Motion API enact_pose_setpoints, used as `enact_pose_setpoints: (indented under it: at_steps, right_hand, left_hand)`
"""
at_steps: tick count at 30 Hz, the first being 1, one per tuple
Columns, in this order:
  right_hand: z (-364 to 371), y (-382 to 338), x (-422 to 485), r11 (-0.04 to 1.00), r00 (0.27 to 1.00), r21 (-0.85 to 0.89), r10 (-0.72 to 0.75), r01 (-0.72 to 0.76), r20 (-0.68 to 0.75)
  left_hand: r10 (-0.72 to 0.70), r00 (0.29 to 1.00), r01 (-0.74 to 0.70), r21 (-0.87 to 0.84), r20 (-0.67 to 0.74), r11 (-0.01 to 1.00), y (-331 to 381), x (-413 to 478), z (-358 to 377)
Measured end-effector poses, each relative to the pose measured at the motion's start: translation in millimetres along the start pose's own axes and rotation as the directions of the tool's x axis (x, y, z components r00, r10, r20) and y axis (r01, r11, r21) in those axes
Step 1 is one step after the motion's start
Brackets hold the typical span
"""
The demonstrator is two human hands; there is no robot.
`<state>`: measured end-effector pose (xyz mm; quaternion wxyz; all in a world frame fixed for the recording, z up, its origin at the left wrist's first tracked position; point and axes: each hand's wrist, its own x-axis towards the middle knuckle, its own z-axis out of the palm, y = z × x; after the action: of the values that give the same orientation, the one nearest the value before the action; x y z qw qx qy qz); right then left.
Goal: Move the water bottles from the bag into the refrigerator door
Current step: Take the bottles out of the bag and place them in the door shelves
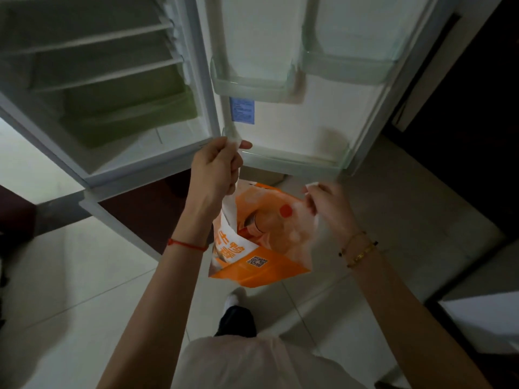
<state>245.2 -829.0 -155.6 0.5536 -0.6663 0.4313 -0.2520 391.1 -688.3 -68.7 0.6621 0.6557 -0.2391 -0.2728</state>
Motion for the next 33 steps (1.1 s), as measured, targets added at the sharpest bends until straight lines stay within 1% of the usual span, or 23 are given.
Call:
enact_pose_setpoints:
  at_steps: [2,7,11,14,16,17,18,19,20,22,23,24,25,28,30,33]
  right_hand:
    - [5.8,9.5,2.7,1.000,0.999,-0.025,0.010,-0.011,-0.030]
    - [28.3,18.1,11.0,0.995,0.998,-0.078,0.054,-0.056,-0.025]
    - [51.3,21.7,24.7,0.950,0.993,-0.292,0.118,-0.107,0.020]
    - [69.4,21.9,35.8,0.869,0.982,-0.472,0.185,-0.150,0.029]
    - [82.9,19.7,39.3,0.759,0.978,-0.633,0.207,-0.152,0.012]
    - [90.0,18.0,39.5,0.695,0.985,-0.706,0.168,-0.136,-0.025]
    - [97.0,17.4,39.4,0.647,0.993,-0.754,0.089,-0.116,-0.076]
    - [104.4,15.1,37.2,0.637,0.992,-0.764,0.008,-0.102,-0.126]
    - [111.9,12.7,34.9,0.655,0.983,-0.751,-0.069,-0.085,-0.172]
    - [125.9,8.1,30.9,0.676,0.946,-0.736,-0.213,-0.038,-0.244]
    - [131.5,4.6,28.6,0.678,0.931,-0.734,-0.253,-0.022,-0.262]
    - [136.1,2.8,27.7,0.688,0.931,-0.726,-0.255,-0.016,-0.262]
    - [140.5,3.2,27.9,0.706,0.945,-0.708,-0.215,-0.026,-0.248]
    - [151.3,16.3,33.1,0.761,0.989,-0.645,-0.031,-0.072,-0.147]
    - [156.3,21.2,38.0,0.800,0.993,-0.591,0.047,-0.100,-0.104]
    - [161.0,20.6,49.2,0.831,0.980,-0.522,0.192,-0.192,-0.055]
  left_hand:
    - [0.010,1.000,-0.010,-0.008,0.002,1.000,0.3,3.8,-8.8]
    - [0.016,0.999,-0.015,-0.022,0.039,1.000,-2.5,14.0,-27.9]
    - [0.001,0.998,0.002,-0.041,0.057,0.999,-5.3,28.4,-40.9]
    - [-0.009,0.998,0.014,-0.070,0.068,0.997,-5.6,42.1,-47.1]
    - [-0.012,0.998,0.018,-0.077,0.068,0.997,-5.1,50.9,-53.6]
    - [-0.010,0.998,0.015,-0.079,0.067,0.997,-4.5,55.1,-58.2]
    - [-0.004,0.998,0.010,-0.080,0.068,0.997,-4.0,59.1,-63.1]
    - [0.001,0.998,0.004,-0.084,0.069,0.996,-3.5,62.7,-68.0]
    - [0.006,0.997,0.000,-0.090,0.071,0.996,-2.8,65.9,-72.2]
    - [0.014,0.997,-0.006,-0.098,0.075,0.995,-0.5,71.5,-79.1]
    - [0.017,0.997,-0.010,-0.101,0.077,0.995,0.7,74.0,-81.8]
    - [0.021,0.996,-0.012,-0.104,0.081,0.995,1.9,76.5,-84.2]
    - [0.023,0.996,-0.014,-0.105,0.087,0.994,2.8,78.8,-86.7]
    - [0.028,0.994,-0.016,-0.108,0.106,0.994,5.3,83.9,-92.6]
    - [0.023,0.994,-0.010,-0.115,0.106,0.993,6.4,86.8,-95.4]
    - [0.023,0.995,-0.008,-0.140,0.101,0.990,8.8,89.1,-97.4]
